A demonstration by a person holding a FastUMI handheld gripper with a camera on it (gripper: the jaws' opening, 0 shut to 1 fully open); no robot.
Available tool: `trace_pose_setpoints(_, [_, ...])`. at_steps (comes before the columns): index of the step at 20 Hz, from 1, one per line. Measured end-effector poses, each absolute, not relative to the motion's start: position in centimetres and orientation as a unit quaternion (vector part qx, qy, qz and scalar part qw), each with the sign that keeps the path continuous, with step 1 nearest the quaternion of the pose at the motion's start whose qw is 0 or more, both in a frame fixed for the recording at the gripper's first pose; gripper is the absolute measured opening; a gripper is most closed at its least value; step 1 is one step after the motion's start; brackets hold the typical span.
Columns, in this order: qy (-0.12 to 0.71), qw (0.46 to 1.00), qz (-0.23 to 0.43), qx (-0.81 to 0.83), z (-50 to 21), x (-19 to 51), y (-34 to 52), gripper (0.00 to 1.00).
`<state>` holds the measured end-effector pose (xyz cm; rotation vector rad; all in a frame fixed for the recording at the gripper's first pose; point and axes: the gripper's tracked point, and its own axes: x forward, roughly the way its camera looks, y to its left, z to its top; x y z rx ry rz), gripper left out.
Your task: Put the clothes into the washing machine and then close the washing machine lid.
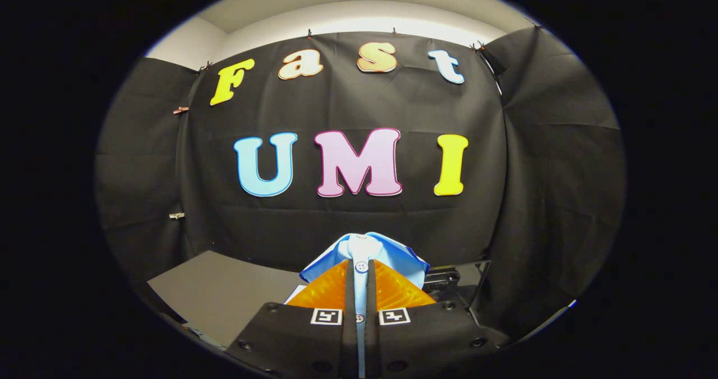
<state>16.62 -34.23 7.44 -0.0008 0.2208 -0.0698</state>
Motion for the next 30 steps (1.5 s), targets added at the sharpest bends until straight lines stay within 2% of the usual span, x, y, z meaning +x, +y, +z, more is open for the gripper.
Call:
trace_pose_setpoints(8, [0.154, 0.987, -0.034, -0.019, 1.0, 18.2, -39.0, 0.09])
trace_pose_setpoints(20, [0.296, 0.952, -0.072, -0.033, -19.3, 17.5, -43.2, 0.09])
trace_pose_setpoints(30, [0.444, 0.891, -0.091, -0.015, -33.2, 15.1, -45.7, 0.09])
